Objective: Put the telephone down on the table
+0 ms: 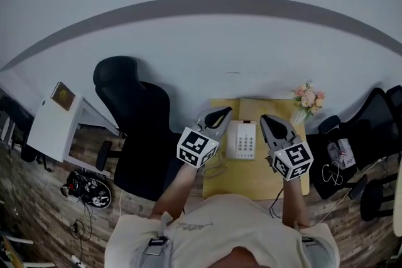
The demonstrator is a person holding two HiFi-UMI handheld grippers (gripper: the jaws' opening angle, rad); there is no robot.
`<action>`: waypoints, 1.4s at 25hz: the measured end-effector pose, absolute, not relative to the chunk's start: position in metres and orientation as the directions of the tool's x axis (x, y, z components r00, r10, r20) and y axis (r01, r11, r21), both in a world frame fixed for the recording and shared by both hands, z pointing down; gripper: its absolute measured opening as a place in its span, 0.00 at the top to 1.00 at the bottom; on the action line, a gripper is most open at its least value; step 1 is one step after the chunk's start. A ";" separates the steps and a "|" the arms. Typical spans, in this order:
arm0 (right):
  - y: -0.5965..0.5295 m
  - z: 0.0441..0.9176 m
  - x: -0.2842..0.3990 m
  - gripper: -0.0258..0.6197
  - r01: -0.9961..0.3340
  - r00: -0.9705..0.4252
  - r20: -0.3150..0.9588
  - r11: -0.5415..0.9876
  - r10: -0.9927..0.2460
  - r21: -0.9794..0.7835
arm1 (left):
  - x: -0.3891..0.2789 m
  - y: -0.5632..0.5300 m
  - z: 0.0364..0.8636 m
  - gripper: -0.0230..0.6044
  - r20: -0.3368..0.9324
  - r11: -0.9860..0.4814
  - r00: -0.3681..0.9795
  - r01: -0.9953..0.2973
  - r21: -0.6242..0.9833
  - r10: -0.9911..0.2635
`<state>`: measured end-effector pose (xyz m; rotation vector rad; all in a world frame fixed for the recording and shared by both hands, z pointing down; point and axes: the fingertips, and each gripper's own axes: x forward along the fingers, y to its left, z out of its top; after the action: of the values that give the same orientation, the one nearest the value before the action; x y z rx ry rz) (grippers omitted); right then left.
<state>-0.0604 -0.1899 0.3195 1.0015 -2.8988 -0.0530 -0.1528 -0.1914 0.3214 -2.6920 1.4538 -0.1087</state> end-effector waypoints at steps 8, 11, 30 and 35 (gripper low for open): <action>-0.185 0.278 -0.051 0.96 -0.645 -0.764 -0.052 0.760 -0.643 0.079 | -0.177 -0.189 0.296 0.94 -0.059 -0.483 0.491 -0.869 -0.108 -0.869; -0.181 0.286 -0.055 0.96 -0.647 -0.762 -0.030 0.757 -0.647 0.092 | -0.186 -0.177 0.298 0.94 -0.060 -0.457 0.464 -0.884 -0.103 -0.884; -0.160 0.320 -0.065 0.96 -0.615 -0.778 0.095 0.784 -0.621 0.082 | -0.201 -0.147 0.321 0.94 -0.008 -0.460 0.462 -0.884 -0.085 -0.887; -0.154 0.327 -0.064 0.96 -0.619 -0.777 0.108 0.784 -0.620 0.045 | -0.197 -0.146 0.323 0.94 -0.007 -0.483 0.485 -0.872 -0.077 -0.874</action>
<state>-0.0644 -0.1540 0.3271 0.9955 -2.8557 -0.0102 -0.1967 -0.1456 0.3233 -2.6463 1.5589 -0.0503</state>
